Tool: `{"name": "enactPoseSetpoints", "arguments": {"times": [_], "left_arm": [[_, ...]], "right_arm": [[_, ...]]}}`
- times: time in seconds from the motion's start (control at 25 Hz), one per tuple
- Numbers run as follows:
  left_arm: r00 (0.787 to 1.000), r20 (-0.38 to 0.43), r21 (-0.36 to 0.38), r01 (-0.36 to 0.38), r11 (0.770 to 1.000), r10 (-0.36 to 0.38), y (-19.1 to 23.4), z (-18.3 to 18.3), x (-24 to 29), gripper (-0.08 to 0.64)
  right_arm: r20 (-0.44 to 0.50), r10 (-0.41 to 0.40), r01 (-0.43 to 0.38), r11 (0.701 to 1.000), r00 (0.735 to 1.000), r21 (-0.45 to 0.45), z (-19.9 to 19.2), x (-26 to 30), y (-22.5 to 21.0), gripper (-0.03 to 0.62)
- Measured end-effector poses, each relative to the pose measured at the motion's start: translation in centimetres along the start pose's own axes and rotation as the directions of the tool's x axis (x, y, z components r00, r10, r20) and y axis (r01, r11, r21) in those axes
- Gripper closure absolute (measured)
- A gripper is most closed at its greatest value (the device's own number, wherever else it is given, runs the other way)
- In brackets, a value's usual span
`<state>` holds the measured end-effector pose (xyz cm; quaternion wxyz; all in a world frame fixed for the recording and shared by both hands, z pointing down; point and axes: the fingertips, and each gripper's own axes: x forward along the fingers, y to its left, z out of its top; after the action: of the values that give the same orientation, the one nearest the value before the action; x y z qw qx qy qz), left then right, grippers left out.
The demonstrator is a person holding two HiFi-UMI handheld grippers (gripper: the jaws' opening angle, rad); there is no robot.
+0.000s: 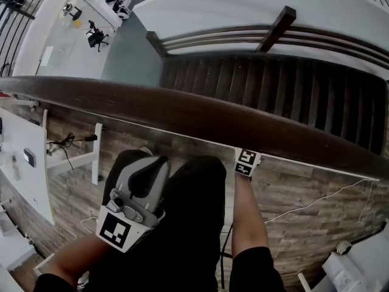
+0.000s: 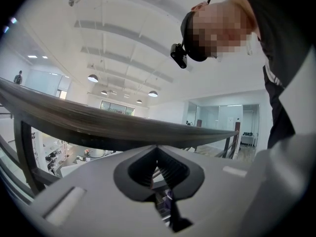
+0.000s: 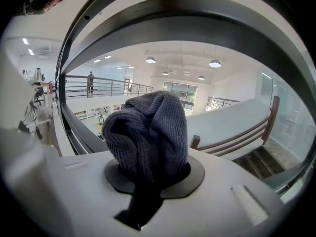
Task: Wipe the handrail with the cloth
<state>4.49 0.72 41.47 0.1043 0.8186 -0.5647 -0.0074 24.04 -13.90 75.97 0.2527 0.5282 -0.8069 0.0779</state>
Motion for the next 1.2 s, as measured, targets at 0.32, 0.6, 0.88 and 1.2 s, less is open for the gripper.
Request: {"name": "enactPoseSetpoints", "arguments": {"times": [0.32,0.6,0.88,1.2], "left_arm": [[1.000,0.008,-0.027,0.011,1.000,-0.011,-0.7,0.6,1.6,0.560],[0.999,0.030,-0.018,0.027,0.999,-0.027,-1.0,0.9,2.4,0.560],[0.998,0.055,-0.040,0.012,0.999,-0.010,0.9,3.3,1.7,0.560],[0.999,0.037,-0.074,-0.028,0.997,0.031,4.6,4.9,-1.2,0.560]], "right_arm": [[0.020,0.049,-0.050,0.998,0.999,0.047,-0.4,-1.0,-2.2,0.525],[0.075,0.029,-0.038,0.992,0.997,0.121,1.2,-4.3,-2.5,0.525],[0.038,-0.014,0.006,0.976,0.999,0.217,3.3,-9.5,-0.7,0.525],[0.226,-0.024,-0.021,0.981,0.974,0.193,12.7,-19.7,1.0,0.528]]}}
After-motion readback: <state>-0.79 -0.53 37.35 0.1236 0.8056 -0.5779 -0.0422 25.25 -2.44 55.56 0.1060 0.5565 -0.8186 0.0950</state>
